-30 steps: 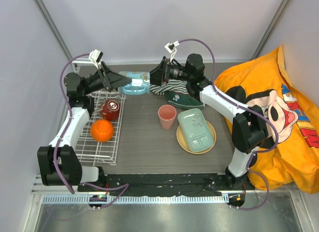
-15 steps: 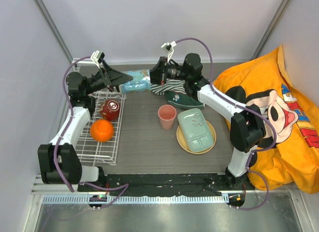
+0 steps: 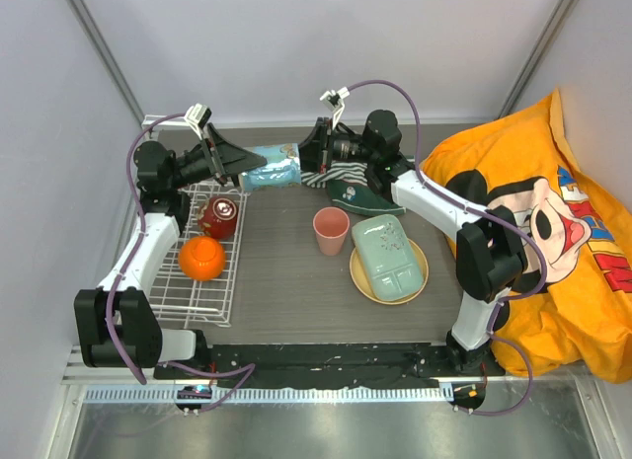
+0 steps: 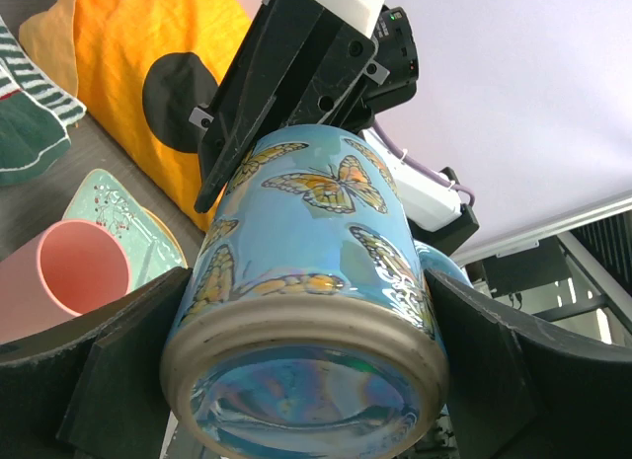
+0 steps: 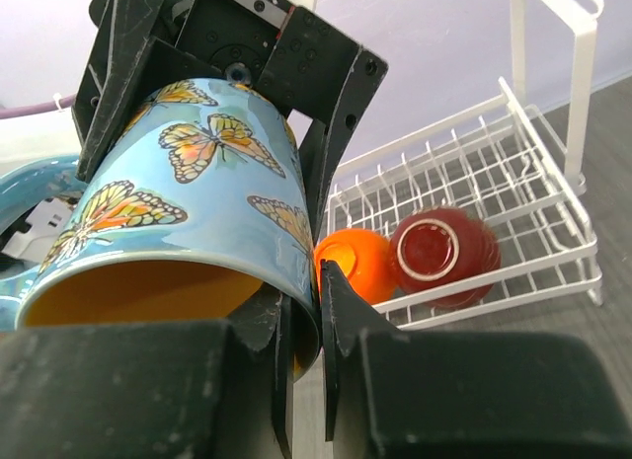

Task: Unload the mixed dishes from the dish rack
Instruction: Place the cup at the center of the board.

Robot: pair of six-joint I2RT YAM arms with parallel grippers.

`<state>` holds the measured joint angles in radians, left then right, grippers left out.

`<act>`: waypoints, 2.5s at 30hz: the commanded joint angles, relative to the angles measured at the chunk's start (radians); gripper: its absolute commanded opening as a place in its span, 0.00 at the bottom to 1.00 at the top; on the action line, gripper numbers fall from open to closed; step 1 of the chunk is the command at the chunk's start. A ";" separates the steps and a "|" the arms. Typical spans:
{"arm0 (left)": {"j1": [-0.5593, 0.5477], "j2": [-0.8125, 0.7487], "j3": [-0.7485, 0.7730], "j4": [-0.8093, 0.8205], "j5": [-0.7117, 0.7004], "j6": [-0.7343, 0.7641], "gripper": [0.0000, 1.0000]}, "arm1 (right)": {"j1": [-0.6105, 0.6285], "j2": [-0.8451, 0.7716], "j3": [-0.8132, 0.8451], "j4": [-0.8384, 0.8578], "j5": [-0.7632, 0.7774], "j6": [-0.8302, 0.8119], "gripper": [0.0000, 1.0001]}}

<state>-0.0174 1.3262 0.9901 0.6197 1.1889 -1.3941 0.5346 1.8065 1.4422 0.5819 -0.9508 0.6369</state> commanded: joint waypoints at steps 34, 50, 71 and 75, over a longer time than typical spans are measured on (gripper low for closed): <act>0.223 -0.039 0.327 -1.159 -0.100 1.116 1.00 | -0.082 -0.271 0.119 -1.049 0.202 -0.641 0.01; 0.224 -0.111 0.358 -1.546 -0.500 1.523 0.98 | 0.091 -0.454 0.040 -1.556 0.529 -0.911 0.01; 0.224 -0.107 0.338 -1.600 -0.615 1.607 0.99 | 0.278 -0.242 -0.095 -1.432 0.862 -0.947 0.01; 0.226 -0.113 0.329 -1.600 -0.621 1.620 0.99 | 0.288 -0.204 -0.091 -1.415 0.876 -0.951 0.01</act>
<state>0.2070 1.2198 1.3090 -0.9821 0.5751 0.1955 0.8062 1.6024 1.3300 -0.9058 -0.0795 -0.3153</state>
